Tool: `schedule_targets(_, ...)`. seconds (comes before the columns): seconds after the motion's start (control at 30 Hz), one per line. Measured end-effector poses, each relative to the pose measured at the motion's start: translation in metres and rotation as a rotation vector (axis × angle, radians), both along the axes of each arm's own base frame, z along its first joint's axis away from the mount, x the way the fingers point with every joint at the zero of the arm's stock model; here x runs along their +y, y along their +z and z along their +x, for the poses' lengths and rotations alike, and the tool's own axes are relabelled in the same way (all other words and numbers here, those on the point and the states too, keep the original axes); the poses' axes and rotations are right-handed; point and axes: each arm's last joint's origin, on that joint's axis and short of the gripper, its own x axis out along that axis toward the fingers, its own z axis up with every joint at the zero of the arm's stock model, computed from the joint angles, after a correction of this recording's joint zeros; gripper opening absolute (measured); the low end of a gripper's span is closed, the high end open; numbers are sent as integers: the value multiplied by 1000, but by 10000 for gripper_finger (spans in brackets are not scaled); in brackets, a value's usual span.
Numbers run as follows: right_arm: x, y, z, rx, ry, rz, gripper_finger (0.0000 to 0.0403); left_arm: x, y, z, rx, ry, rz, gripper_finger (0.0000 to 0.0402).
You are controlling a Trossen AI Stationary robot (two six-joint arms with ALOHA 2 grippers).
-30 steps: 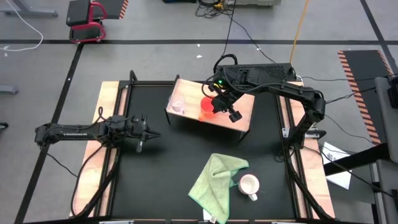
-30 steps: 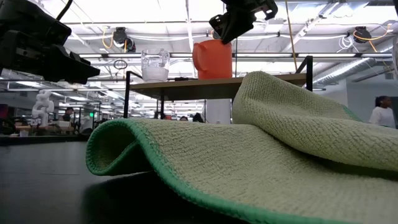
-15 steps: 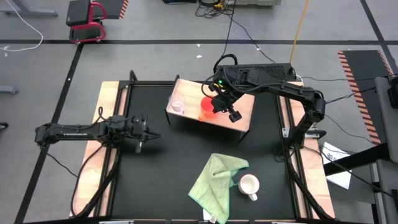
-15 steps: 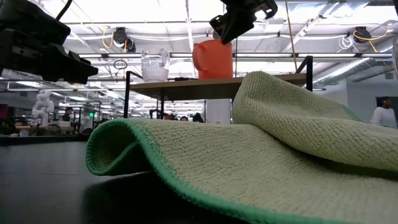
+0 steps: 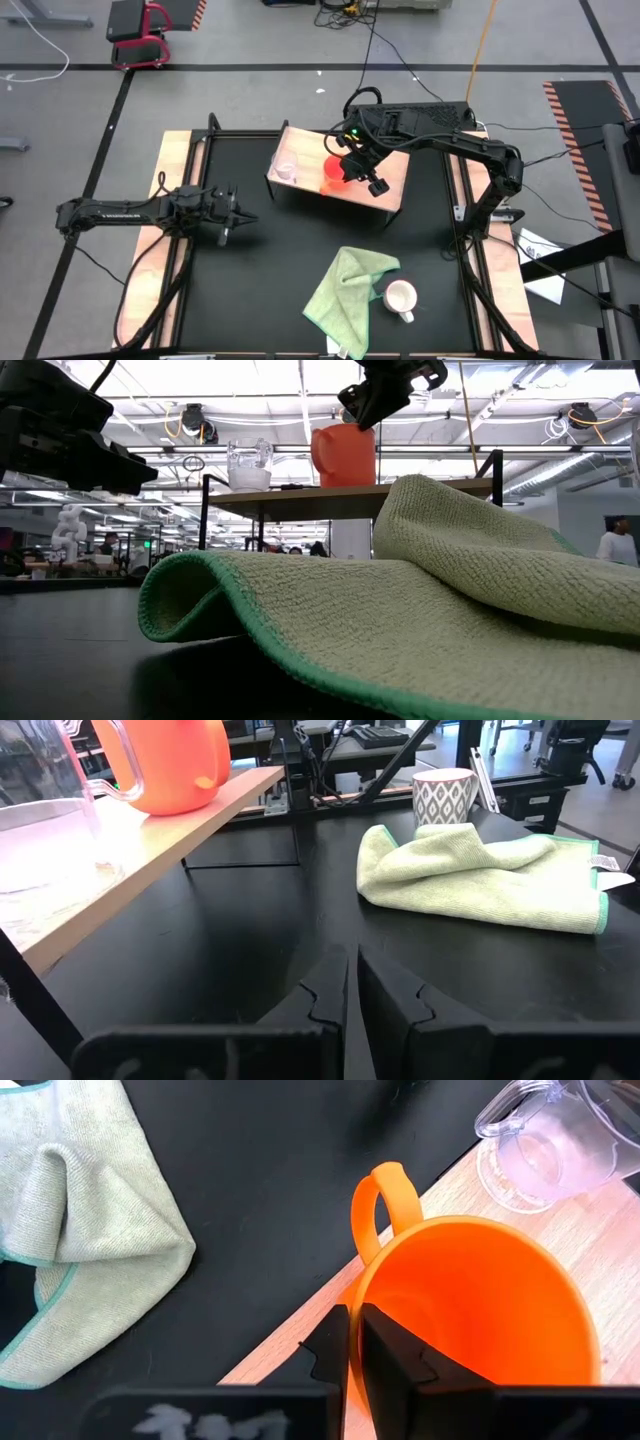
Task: Stack small to large cups/mugs on shelf
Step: Adjust the orange mug to the middle bottom part of the shelf
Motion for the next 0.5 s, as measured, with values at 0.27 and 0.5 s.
schedule_targets(0.27,0,0,-1,12,-22,17,18,0,0,0,0,0,0,31)
schedule_targets(0.5,0,0,-1,21,-38,33,18,0,0,0,0,0,-1,31)
